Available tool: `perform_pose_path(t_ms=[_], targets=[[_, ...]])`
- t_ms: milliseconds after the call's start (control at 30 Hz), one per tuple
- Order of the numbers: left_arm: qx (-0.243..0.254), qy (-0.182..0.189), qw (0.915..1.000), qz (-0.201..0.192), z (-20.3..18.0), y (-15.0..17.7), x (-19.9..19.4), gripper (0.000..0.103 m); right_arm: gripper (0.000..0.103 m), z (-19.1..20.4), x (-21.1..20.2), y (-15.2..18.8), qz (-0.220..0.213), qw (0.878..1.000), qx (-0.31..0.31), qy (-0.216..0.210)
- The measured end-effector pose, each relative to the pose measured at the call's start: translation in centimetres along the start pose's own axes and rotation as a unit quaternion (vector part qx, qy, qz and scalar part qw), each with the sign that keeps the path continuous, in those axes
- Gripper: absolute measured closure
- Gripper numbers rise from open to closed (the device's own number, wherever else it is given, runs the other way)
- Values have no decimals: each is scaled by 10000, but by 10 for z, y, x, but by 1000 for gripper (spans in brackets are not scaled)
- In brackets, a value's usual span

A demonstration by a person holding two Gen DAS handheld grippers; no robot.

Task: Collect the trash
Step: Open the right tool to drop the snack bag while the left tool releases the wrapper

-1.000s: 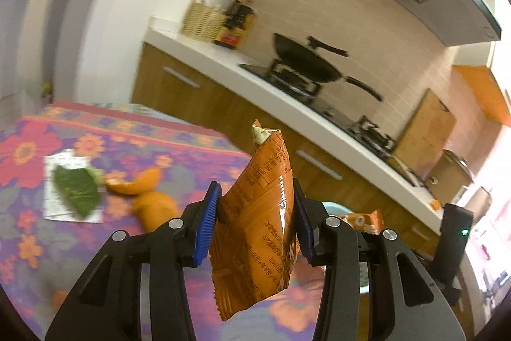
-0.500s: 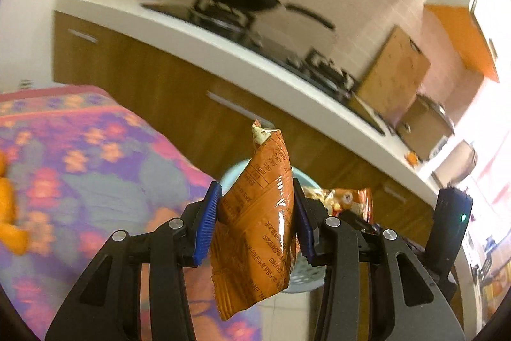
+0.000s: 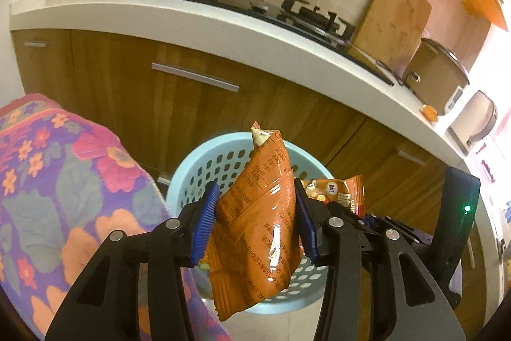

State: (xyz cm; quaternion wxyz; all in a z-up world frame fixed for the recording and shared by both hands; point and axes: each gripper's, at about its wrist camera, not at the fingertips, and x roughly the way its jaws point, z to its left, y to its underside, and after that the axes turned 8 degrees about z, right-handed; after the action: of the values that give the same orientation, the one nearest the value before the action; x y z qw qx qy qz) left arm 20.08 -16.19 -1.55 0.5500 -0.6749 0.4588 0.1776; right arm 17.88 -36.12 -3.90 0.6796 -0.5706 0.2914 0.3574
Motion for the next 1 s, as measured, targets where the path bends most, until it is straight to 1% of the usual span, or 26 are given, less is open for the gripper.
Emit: perform_pose_path(t_ms=[67,100,167,200,400,500,667,767,867,933,967,1000], targets=[[26,-72,10000,50,-1,-2,7,54,90,-2,5,0,62,10000,-1,29],[42,-88,9999,67,-2,-3,9,50,84,-3,6,2,74,10000,26,23],[65,-99,9998,128,-2,-4,14,47,80,-7,7,3,92,9999,68,8],[68,-99,9998,150,-2,-4,16,45,80,-8,7,4,95,9999,68,18],[38,-80,9998,183,2,0,18,42,80,-16,0,7,32,9999,125,34],[45,-159,9998,70,4,3,10,37,80,-13,-5,8,-49,9999,101,40],[144,-249,9996,-24,1,6,-1,33,80,-5,-17,11,-190,9998,13,21],[204,-302,9992,-130,-2,10,-11,33,80,0,-25,11,-265,9996,-33,4],[267,-363,9987,-250,-3,14,-23,29,80,5,-35,11,-355,9993,-64,-22],[267,-325,9986,-307,-1,16,-32,26,80,10,-41,12,-431,9990,-126,-14],[246,-283,9987,-356,1,17,-37,26,80,13,-44,12,-470,9988,-156,5],[230,-268,9986,-398,3,19,-42,25,76,15,-47,12,-505,9986,-174,20]])
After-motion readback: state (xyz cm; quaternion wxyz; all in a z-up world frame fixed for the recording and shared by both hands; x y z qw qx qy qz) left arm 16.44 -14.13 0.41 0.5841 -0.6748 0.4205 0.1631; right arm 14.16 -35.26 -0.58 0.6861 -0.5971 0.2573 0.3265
